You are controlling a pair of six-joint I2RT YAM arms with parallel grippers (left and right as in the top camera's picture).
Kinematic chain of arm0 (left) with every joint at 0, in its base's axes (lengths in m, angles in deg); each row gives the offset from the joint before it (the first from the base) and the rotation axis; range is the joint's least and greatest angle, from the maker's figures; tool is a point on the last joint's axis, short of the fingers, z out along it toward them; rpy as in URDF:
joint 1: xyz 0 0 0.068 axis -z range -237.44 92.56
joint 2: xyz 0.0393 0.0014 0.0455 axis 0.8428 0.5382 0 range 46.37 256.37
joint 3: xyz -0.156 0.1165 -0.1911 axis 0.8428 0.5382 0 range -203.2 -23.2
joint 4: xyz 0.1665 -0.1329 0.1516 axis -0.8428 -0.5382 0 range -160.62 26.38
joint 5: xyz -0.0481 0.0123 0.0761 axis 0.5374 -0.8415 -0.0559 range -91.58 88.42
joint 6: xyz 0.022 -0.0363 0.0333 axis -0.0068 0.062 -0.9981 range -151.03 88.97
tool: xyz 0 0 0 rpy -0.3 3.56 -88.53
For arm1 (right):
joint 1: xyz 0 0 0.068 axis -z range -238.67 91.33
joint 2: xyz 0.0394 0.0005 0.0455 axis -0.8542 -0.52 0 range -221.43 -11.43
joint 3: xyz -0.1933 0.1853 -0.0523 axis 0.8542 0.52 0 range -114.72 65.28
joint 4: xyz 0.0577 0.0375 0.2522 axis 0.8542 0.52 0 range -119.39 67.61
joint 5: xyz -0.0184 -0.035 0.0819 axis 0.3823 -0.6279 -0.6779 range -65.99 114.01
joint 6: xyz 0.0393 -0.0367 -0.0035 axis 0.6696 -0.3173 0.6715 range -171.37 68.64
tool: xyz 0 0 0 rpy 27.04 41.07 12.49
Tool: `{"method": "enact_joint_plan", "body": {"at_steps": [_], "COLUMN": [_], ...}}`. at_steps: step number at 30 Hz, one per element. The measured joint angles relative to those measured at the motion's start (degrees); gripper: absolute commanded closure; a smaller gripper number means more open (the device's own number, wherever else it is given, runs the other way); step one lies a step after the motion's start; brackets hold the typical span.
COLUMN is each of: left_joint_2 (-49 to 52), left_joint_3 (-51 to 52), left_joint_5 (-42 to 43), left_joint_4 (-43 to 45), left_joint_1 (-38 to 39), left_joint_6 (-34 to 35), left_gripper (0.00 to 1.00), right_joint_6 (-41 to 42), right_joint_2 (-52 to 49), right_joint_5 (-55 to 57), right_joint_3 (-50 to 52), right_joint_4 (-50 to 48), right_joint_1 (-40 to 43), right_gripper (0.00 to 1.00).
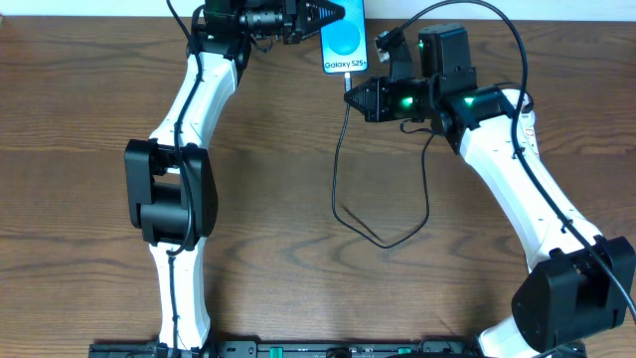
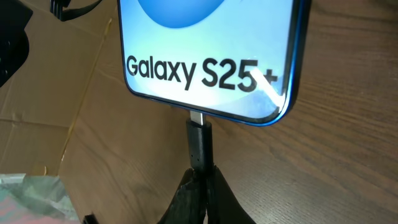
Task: Plug charger to phone and switch on socket
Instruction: 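Push the USB-C plug up into the phone's port with the right gripper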
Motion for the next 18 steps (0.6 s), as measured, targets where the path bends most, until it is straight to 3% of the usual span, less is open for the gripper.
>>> {"method": "enact_joint_plan", "body": {"at_steps": [18], "left_joint_2": [0.0], "left_joint_3": [-0.02], "left_joint_5": [-0.07], "left_joint_4": [0.31], "left_joint_1": [-0.13], "left_joint_6": [0.02], "left_gripper": [0.93], "right_joint_6": [1.38], "right_joint_2": [0.0], "right_joint_5": [-0.31], "right_joint_3": [0.0], "right_joint_4": [-0.96], "right_joint_1": [0.0], "right_gripper": [0.99]}}
